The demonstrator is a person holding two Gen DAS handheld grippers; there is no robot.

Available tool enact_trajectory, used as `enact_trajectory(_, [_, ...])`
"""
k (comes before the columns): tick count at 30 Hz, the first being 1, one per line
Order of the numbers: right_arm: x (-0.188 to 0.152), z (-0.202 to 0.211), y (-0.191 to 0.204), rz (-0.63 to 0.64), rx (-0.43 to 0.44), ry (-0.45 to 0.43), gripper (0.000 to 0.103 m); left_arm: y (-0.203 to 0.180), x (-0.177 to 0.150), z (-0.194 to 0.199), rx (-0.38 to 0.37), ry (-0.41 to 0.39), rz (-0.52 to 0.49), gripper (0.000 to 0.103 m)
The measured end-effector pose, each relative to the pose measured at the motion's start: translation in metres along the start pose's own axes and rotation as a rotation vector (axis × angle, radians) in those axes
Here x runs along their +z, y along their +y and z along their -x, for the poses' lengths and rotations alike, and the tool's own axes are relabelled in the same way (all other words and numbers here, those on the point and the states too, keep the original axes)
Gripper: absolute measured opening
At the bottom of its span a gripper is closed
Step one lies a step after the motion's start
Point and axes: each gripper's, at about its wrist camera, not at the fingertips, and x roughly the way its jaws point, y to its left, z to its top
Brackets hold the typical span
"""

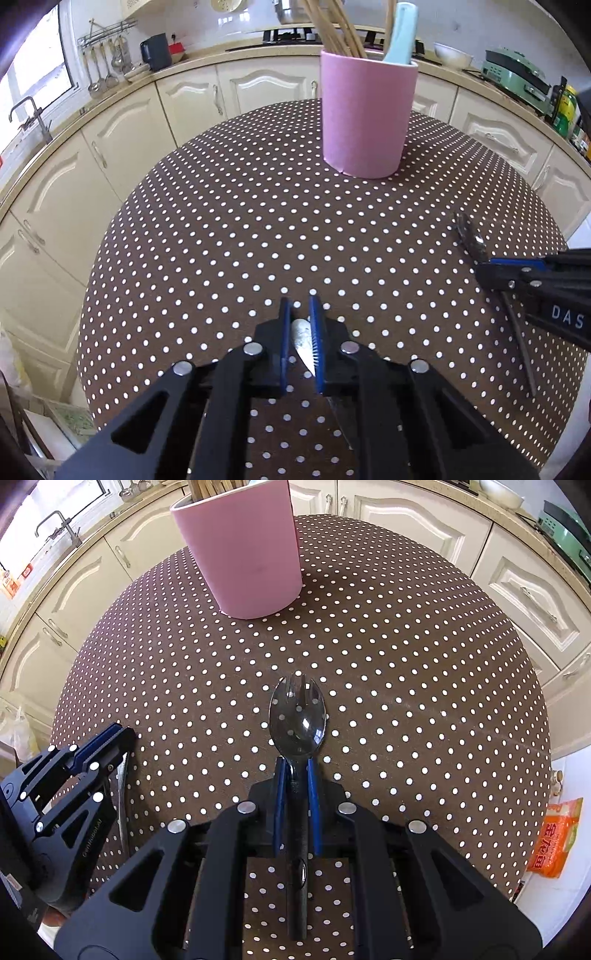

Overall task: Organize utensils
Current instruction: 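Close the right tool on the black spoon-fork while the left tool grasps the metal spoon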

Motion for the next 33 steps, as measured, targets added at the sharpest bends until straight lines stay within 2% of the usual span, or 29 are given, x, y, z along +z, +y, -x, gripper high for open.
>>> enact_trajectory(1, [0.000,0.000,-0.001,-0.002,-0.001,0.000,0.012,0.005,0.000,0.003,-0.005,0.009,0.014,0.013])
enact_trajectory(2, [0.000,0.001,-0.002,-0.003,-0.001,0.000,0.012,0.007,0.000,0.005,-0.013,0.024,0.023,0.023])
enact_trajectory(3, [-0.001,0.001,-0.003,-0.002,0.000,0.000,0.012,0.010,-0.001,0.009,-0.022,0.034,0.026,0.040])
enact_trajectory(4, [-0.002,0.002,-0.004,0.000,0.000,-0.001,0.012,0.012,-0.003,0.014,-0.032,0.031,0.029,0.051])
enact_trajectory(7, [-0.003,0.003,-0.006,-0.002,0.004,-0.001,0.012,0.017,-0.011,0.029,-0.028,0.012,0.028,0.054])
enact_trajectory(12, [-0.007,0.004,-0.005,-0.006,0.006,-0.007,0.012,0.015,-0.030,0.031,-0.046,0.153,0.055,0.054])
enact_trajectory(13, [-0.008,0.005,-0.005,-0.006,0.008,-0.008,0.012,0.015,-0.033,0.030,-0.044,0.161,0.065,0.058])
enact_trajectory(16, [-0.012,0.007,-0.006,-0.011,0.020,-0.009,0.012,0.012,-0.038,0.030,0.037,0.146,0.077,0.069])
enact_trajectory(17, [-0.013,0.008,-0.006,-0.012,0.024,-0.009,0.012,0.011,-0.040,0.031,0.050,0.133,0.093,0.069])
enact_trajectory(18, [-0.015,0.008,-0.007,-0.014,0.031,-0.009,0.012,0.011,-0.040,0.031,0.052,0.125,0.103,0.069])
enact_trajectory(20, [-0.018,0.010,-0.009,-0.012,0.041,-0.010,0.012,0.012,-0.039,0.031,0.036,0.081,0.099,0.047])
enact_trajectory(21, [-0.021,0.011,-0.011,-0.013,0.044,-0.010,0.012,0.013,-0.039,0.032,0.047,0.065,0.100,0.018])
enact_trajectory(22, [-0.022,0.012,-0.011,-0.014,0.048,-0.010,0.012,0.016,-0.039,0.031,0.070,0.061,0.103,0.011])
enact_trajectory(26, [-0.032,0.017,-0.017,-0.014,0.063,-0.007,0.012,0.032,-0.032,0.028,0.013,0.069,0.129,0.007])
enact_trajectory(28, [-0.033,0.019,-0.020,-0.020,0.066,-0.004,0.012,0.035,-0.029,0.028,0.011,0.072,0.140,0.007])
enact_trajectory(33, [-0.036,0.024,-0.027,-0.041,0.071,0.000,0.012,0.029,-0.023,0.039,-0.016,0.027,0.135,0.007])
